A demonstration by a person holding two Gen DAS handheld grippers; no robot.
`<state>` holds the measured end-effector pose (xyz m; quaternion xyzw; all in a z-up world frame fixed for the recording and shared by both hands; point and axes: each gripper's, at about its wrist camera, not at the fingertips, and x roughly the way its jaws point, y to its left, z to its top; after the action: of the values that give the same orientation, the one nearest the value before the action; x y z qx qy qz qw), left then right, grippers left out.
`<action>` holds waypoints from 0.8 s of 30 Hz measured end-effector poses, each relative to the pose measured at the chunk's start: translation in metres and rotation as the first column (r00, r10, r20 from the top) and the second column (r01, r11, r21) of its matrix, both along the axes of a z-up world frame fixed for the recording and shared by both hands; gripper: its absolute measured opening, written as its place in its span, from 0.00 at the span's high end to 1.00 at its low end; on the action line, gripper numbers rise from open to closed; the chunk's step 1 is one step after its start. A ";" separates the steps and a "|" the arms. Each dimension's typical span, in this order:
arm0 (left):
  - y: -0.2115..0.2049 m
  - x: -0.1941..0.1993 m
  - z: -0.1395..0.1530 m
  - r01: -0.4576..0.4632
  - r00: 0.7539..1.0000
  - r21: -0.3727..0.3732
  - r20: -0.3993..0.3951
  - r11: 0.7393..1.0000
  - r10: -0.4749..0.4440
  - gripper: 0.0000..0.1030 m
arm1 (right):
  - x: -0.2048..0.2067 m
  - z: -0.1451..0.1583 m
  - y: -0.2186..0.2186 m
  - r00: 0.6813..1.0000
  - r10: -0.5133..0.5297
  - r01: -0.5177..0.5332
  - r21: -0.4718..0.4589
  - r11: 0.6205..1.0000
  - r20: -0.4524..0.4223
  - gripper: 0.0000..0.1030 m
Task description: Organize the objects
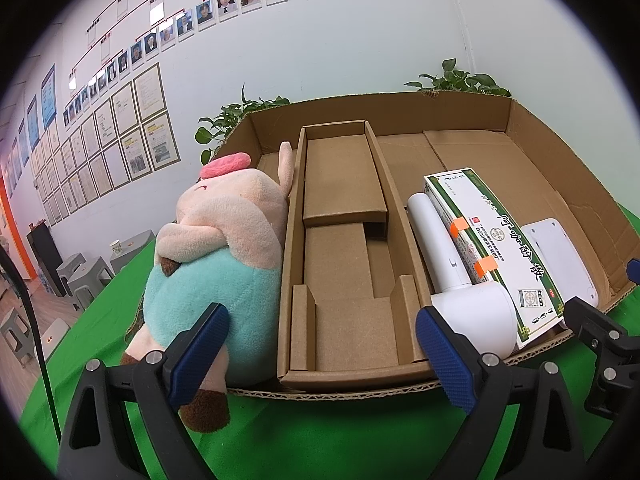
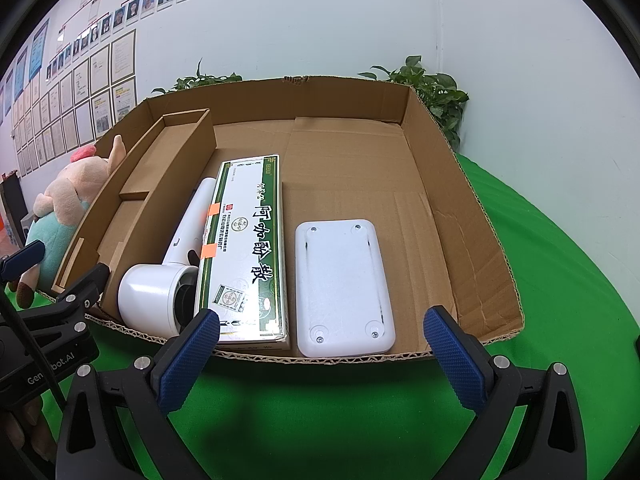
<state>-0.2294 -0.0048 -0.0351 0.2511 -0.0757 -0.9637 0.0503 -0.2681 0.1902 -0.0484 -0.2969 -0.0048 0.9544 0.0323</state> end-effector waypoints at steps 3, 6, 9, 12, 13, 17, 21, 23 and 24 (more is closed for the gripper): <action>0.000 0.000 0.000 0.000 1.000 0.000 0.000 1.000 0.000 0.08 | 0.000 0.000 0.000 1.000 0.000 0.000 0.000 1.000 0.000 0.00; 0.000 0.000 0.000 0.000 1.000 -0.001 0.000 1.000 0.000 0.08 | 0.000 0.000 0.000 1.000 0.000 0.000 0.000 1.000 0.000 0.00; 0.000 0.000 0.000 0.001 1.000 0.000 0.000 1.000 -0.001 0.08 | 0.000 0.000 -0.001 1.000 0.000 0.000 -0.001 1.000 0.000 0.00; -0.001 0.000 0.000 0.001 1.000 0.001 0.000 1.000 -0.001 0.08 | 0.000 0.000 -0.001 1.000 0.000 0.000 0.000 1.000 0.000 0.00; 0.000 0.000 0.000 0.001 1.000 0.000 0.000 1.000 -0.001 0.08 | -0.001 0.000 -0.001 1.000 0.000 0.000 -0.001 1.000 0.000 0.00; 0.000 0.000 0.000 0.001 1.000 0.000 0.000 1.000 -0.001 0.08 | -0.001 0.000 -0.001 1.000 0.000 0.000 -0.001 1.000 0.000 0.00; -0.001 0.001 0.000 0.000 1.000 -0.001 -0.001 1.000 0.000 0.08 | -0.001 0.000 -0.002 1.000 0.000 0.000 -0.001 1.000 0.000 0.00; -0.001 0.000 0.000 0.000 1.000 -0.004 0.000 1.000 0.000 0.08 | -0.001 0.000 -0.002 1.000 0.000 0.000 -0.001 1.000 0.000 0.00; -0.001 0.000 0.000 -0.001 1.000 -0.005 0.001 1.000 0.001 0.07 | -0.001 0.000 -0.002 1.000 0.000 0.000 -0.001 1.000 0.000 0.00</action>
<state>-0.2296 -0.0057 -0.0350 0.2516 -0.0780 -0.9633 0.0516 -0.2688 0.1885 -0.0482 -0.2968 -0.0043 0.9544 0.0323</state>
